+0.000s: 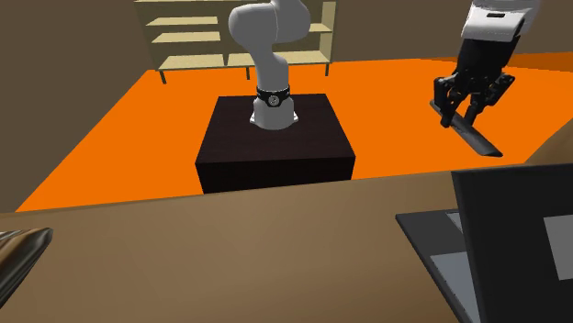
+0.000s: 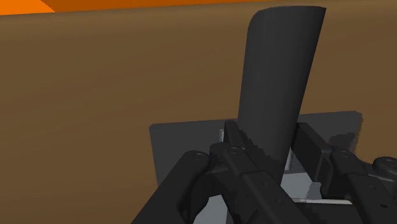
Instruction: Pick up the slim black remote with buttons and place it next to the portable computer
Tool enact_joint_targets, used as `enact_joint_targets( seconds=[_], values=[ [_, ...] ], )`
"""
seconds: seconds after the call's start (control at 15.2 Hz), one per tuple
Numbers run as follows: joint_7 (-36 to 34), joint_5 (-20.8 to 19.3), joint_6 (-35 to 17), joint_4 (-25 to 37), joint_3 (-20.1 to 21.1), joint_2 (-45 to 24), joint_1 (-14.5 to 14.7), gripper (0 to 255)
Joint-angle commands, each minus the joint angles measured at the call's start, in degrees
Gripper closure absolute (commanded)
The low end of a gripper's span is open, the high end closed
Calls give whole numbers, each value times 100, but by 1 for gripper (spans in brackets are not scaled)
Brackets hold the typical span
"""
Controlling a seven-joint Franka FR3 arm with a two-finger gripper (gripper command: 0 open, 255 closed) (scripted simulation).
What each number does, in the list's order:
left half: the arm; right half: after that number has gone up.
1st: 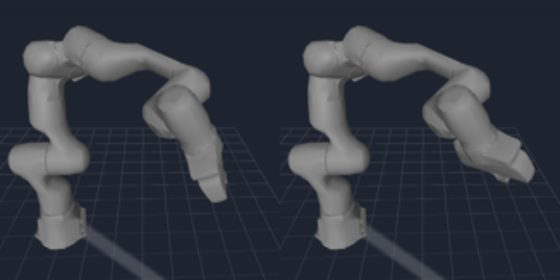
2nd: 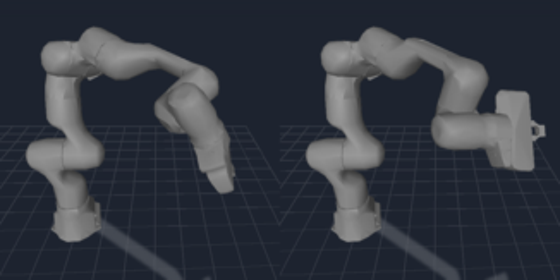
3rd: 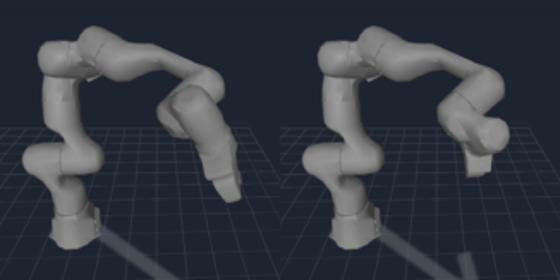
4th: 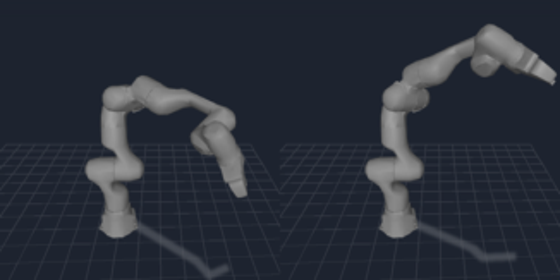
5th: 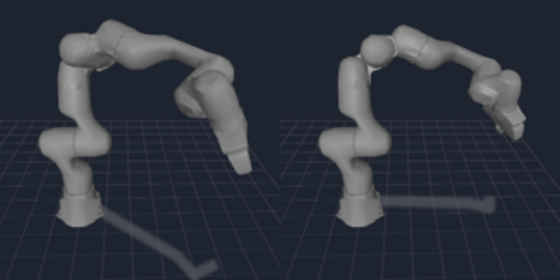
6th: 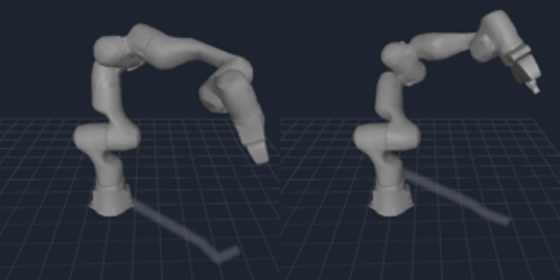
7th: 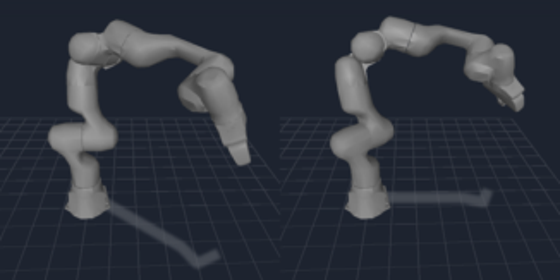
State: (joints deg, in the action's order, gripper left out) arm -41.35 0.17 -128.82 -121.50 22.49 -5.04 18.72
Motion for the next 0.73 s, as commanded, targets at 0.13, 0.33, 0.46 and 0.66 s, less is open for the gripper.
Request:
enact_joint_targets(
  seconds=[0.13,0.33,0.46,0.66],
  values=[
    [-52,-84,-296,-137,-8,-167,15,255],
    [-98,-157,-512,-221,-21,-309,29,255],
    [-132,-211,-654,-271,-32,-408,40,255],
    [-187,-299,-865,-337,-55,-565,60,255]
  ],
)
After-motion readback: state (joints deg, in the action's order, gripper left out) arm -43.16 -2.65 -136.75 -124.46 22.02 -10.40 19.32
